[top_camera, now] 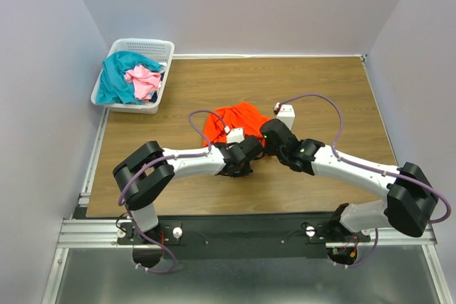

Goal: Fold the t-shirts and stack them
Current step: Flatten the tshirt out

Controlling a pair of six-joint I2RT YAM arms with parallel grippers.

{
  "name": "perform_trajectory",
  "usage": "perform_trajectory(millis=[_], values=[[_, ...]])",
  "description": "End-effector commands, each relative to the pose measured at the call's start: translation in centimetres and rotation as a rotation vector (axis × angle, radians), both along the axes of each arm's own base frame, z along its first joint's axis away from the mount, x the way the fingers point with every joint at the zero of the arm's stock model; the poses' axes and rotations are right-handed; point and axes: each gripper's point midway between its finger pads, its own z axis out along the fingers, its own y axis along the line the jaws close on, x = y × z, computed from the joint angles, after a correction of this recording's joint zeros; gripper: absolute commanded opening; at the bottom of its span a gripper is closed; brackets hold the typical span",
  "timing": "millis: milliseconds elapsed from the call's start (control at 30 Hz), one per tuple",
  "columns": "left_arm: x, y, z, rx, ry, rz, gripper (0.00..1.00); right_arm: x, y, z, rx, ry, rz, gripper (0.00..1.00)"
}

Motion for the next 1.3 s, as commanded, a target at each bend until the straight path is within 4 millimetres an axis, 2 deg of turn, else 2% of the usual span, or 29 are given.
perform_trajectory(millis=[0, 100, 167, 267, 300, 367, 467, 500, 533, 567, 600, 633, 667, 700, 767, 800, 833, 900, 933, 967, 1000, 1133, 1200, 1267], values=[[-0.8, 4.7, -1.8, 0.185, 0.015, 0.091, 0.0, -0.1, -1.2, -0.6, -0.019, 0.004, -0.039, 0.05], [-0.5, 6.2, -0.5, 0.214, -0.022, 0.139, 0.0, -0.1, -1.5, -0.4, -0.021, -0.002, -0.045, 0.05], [0.5, 7.2, 1.3, 0.215, -0.08, 0.183, 0.0, 0.1, -2.0, -0.1, -0.028, -0.011, -0.056, 0.05], [1.6, 11.4, 3.4, 0.295, -0.129, 0.288, 0.0, 0.5, -3.4, 1.3, -0.045, -0.044, -0.095, 0.05], [2.8, 13.2, 4.8, 0.308, -0.17, 0.351, 0.0, 0.7, -4.7, 2.7, -0.064, -0.082, -0.142, 0.05], [3.6, 15.3, 6.5, 0.327, -0.209, 0.423, 0.0, 0.9, -5.8, 4.4, -0.077, -0.121, -0.185, 0.05], [4.8, 18.4, 10.8, 0.308, -0.315, 0.536, 0.0, 1.0, -7.4, 8.3, -0.074, -0.204, -0.233, 0.05], [5.4, 19.5, 13.4, 0.271, -0.377, 0.583, 0.0, 1.0, -8.0, 10.3, -0.063, -0.243, -0.246, 0.05], [5.8, 20.0, 15.0, 0.244, -0.413, 0.604, 0.0, 1.0, -8.2, 10.4, -0.078, -0.247, -0.246, 0.05], [6.0, 20.5, 16.6, 0.22, -0.453, 0.62, 0.0, 1.0, -8.5, 12.6, -0.042, -0.286, -0.256, 0.05], [6.1, 20.8, 18.5, 0.185, -0.497, 0.638, 0.0, 0.9, -8.8, 13.7, -0.03, -0.306, -0.262, 0.05], [6.1, 21.3, 21.8, 0.108, -0.565, 0.659, 0.0, 0.8, -9.1, 14.8, -0.019, -0.327, -0.262, 0.05], [6.2, 22.0, 23.8, 0.089, -0.621, 0.674, 0.0, 0.3, -9.5, 16.4, 0.014, -0.355, -0.261, 0.05], [6.0, 22.4, 27.4, -0.018, -0.696, 0.698, 0.0, 0.2, -9.7, 18.4, 0.048, -0.389, -0.262, 0.05], [5.7, 23.3, 31.0, -0.057, -0.789, 0.668, 0.0, -0.4, -10.1, 20.7, 0.085, -0.429, -0.25, 0.05], [5.5, 23.5, 32.7, -0.103, -0.829, 0.66, 0.0, -0.9, -10.7, 22.5, 0.12, -0.464, -0.252, 0.05], [5.0, 24.1, 35.9, -0.209, -0.905, 0.676, 0.0, -1.3, -11.0, 24.2, 0.142, -0.492, -0.244, 0.05], [4.2, 24.8, 39.2, -0.283, -0.991, 0.668, 0.0, -2.0, -11.7, 26.6, 0.176, -0.534, -0.24, 0.05], [3.3, 25.9, 40.9, -0.328, -1.03, 0.68, 0.0, -2.8, -12.4, 28.6, 0.221, -0.571, -0.236, 0.05], [2.9, 26.4, 41.8, -0.346, -1.054, 0.69, 0.0, -3.1, -12.6, 29.4, 0.243, -0.585, -0.228, 0.05], [2.0, 27.4, 43.7, -0.375, -1.089, 0.695, 0.0, -3.8, -12.9, 30.6, 0.271, -0.608, -0.205, 0.05], [0.1, 29.4, 46.7, -0.43, -1.159, 0.704, 0.0, -5.8, -13.8, 34.3, 0.37, -0.674, -0.16, 0.05], [-0.5, 30.0, 47.7, -0.455, -1.193, 0.696, 0.0, -6.4, -13.7, 34.8, 0.395, -0.681, -0.13, 0.05], [-0.6, 29.7, 48.0, -0.468, -1.202, 0.675, 0.0, -6.8, -13.9, 34.8, 0.407, -0.681, -0.119, 0.05]])
